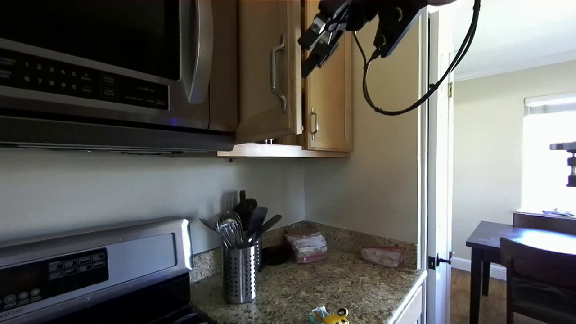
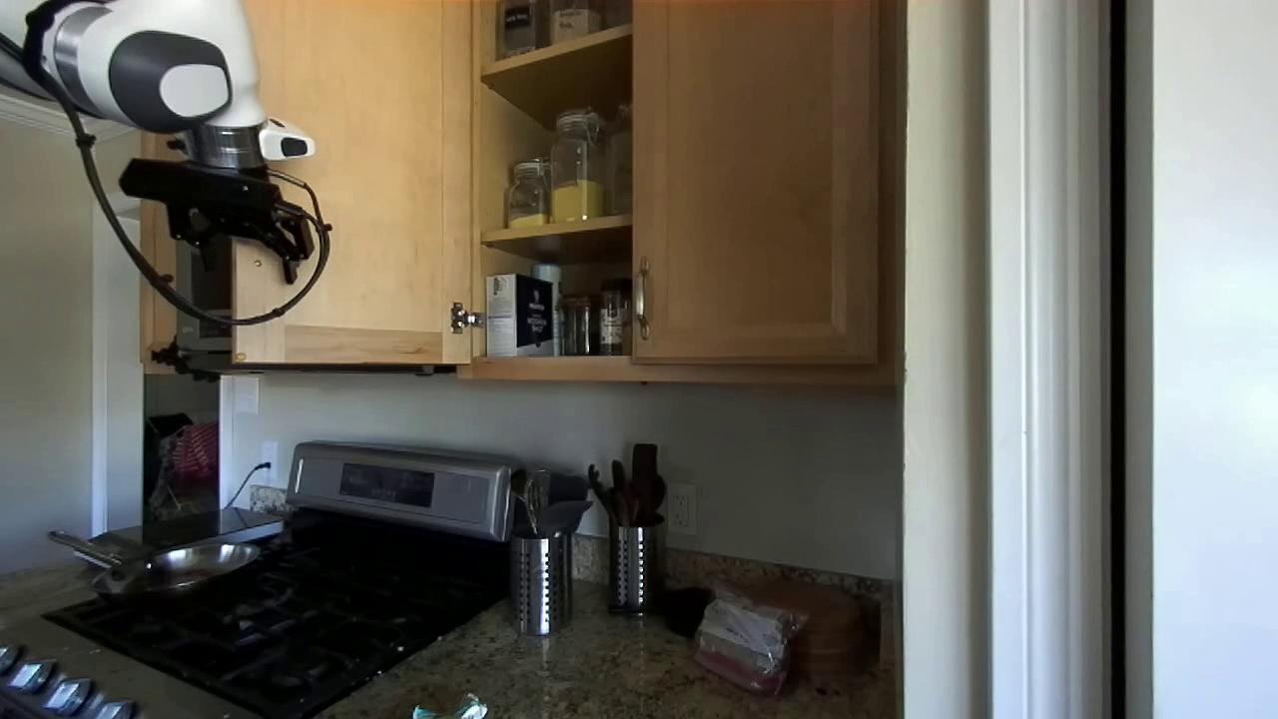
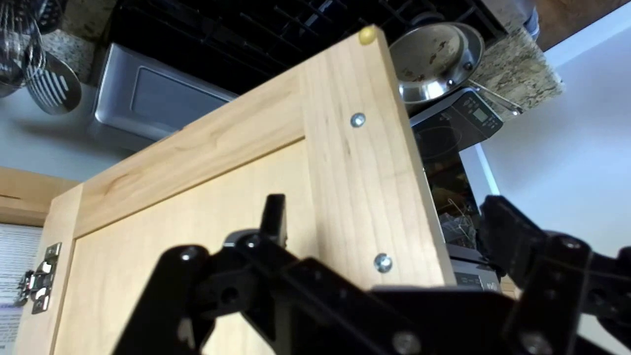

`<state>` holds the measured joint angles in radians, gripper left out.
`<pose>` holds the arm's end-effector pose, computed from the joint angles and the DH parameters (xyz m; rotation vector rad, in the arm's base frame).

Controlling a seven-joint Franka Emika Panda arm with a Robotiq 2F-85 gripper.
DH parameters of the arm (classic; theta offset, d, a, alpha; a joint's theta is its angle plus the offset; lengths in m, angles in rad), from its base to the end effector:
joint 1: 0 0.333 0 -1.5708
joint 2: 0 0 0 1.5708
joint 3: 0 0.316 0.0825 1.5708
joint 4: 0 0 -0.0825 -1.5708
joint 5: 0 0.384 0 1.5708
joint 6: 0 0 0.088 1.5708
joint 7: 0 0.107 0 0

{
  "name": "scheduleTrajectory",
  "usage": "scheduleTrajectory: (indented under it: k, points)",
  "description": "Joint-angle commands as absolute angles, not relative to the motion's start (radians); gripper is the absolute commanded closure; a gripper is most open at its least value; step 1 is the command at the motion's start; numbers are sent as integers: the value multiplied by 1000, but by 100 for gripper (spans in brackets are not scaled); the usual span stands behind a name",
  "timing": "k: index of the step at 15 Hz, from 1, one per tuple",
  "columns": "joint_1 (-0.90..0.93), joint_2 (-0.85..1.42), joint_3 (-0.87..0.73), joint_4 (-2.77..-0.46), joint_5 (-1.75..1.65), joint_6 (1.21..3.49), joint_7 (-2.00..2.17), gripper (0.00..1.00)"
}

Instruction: Open the left cabinet door, remove the thing and put it on the counter and then close the cabinet door

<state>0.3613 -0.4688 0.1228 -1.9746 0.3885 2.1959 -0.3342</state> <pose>0.3810 0.2339 0.7329 -2.4608 -0.9115 -0.9036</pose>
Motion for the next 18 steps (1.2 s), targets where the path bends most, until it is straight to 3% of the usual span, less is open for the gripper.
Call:
scheduleTrajectory:
  k: [1, 18]
  points:
    - [344, -427, 168, -1963, 362, 2281, -280, 0]
    - [236, -418, 143, -1963, 79, 2276, -189, 0]
